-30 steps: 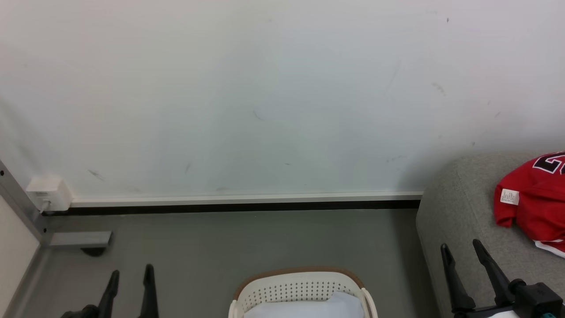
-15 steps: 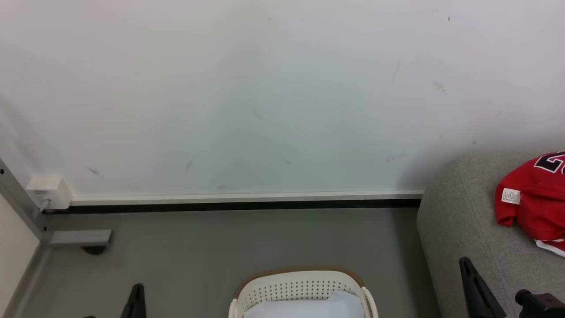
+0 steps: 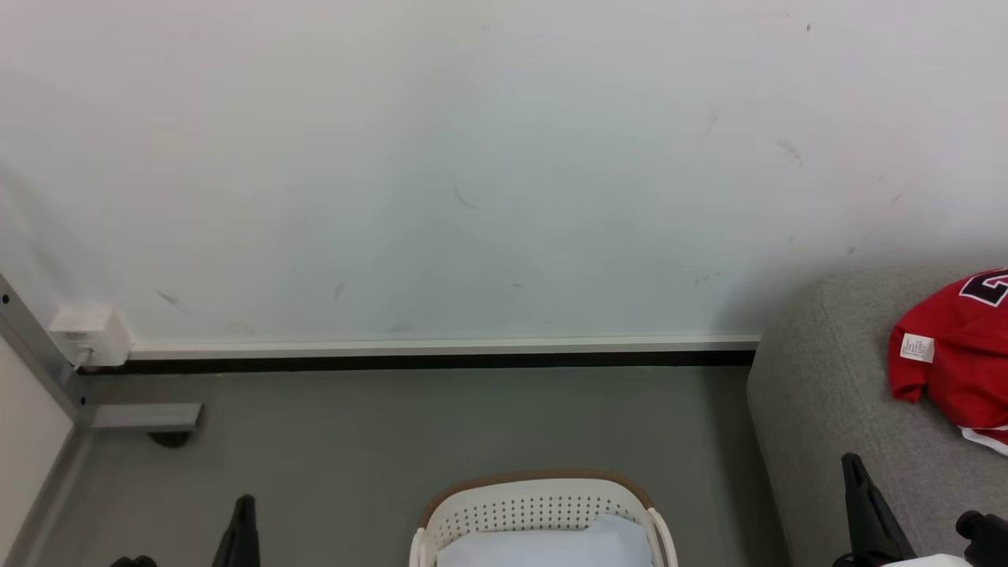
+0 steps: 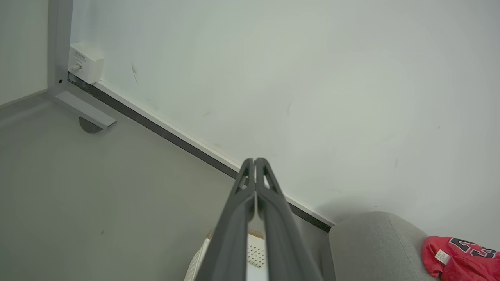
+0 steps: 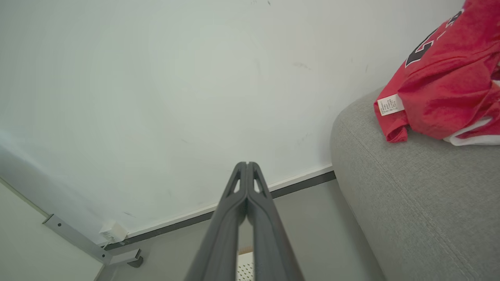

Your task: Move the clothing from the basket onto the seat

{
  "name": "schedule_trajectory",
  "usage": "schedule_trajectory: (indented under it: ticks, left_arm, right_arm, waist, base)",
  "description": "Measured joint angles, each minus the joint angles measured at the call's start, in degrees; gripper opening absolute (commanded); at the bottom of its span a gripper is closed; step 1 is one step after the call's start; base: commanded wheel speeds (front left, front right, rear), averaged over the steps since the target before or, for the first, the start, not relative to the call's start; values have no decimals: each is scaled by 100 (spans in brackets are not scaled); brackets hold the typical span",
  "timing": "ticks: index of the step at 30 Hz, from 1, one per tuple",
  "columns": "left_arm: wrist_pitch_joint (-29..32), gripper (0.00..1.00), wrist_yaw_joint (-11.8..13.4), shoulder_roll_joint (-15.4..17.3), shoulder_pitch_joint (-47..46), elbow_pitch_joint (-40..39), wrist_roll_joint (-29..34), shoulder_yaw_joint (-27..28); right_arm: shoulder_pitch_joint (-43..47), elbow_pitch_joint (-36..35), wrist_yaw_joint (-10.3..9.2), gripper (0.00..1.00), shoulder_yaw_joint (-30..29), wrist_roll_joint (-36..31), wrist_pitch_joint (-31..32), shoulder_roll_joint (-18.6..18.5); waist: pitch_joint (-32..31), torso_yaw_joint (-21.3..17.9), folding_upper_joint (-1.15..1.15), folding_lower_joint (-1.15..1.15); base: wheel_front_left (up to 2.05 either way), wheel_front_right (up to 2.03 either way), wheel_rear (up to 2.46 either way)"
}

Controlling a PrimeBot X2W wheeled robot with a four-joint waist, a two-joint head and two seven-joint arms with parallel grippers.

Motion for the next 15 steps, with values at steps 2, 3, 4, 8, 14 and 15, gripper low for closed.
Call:
schedule_trajectory:
  ticks: [2, 3, 4, 8, 14, 15]
  left_arm:
    - [43, 0, -15, -10, -24, 0, -181, 14]
    - [69, 0, -21, -12, -36, 0, -271, 21]
    - [92, 0, -23, -14, -49, 1, -335, 26]
    - [177, 0, -64, -26, -99, 1, -660, 54]
    - [296, 0, -113, -40, -153, 5, -1073, 97]
    - [334, 0, -114, -41, -174, 5, -1132, 107]
  right_arm:
    - [-10, -8, 0, 0, -41, 149, 42, 10]
    - [-14, -11, 0, 0, -58, 234, 77, 12]
    - [-15, -12, 0, 0, -74, 321, 88, 16]
    - [-20, -23, 0, 0, -130, 616, 187, 32]
    - [-54, -49, 0, 0, -223, 1061, 303, 55]
    - [-63, -53, 0, 0, -240, 1132, 336, 57]
  waist:
    - [8, 5, 0, 0]
    - [12, 8, 0, 0]
    - [16, 10, 0, 0]
    - [31, 20, 0, 0]
    - [55, 34, 0, 0]
    - [59, 37, 0, 0]
  base:
    - [0, 0, 0]
    - [0, 0, 0]
    - [0, 0, 0]
    - [0, 0, 0]
    - [0, 0, 0]
    - [0, 0, 0]
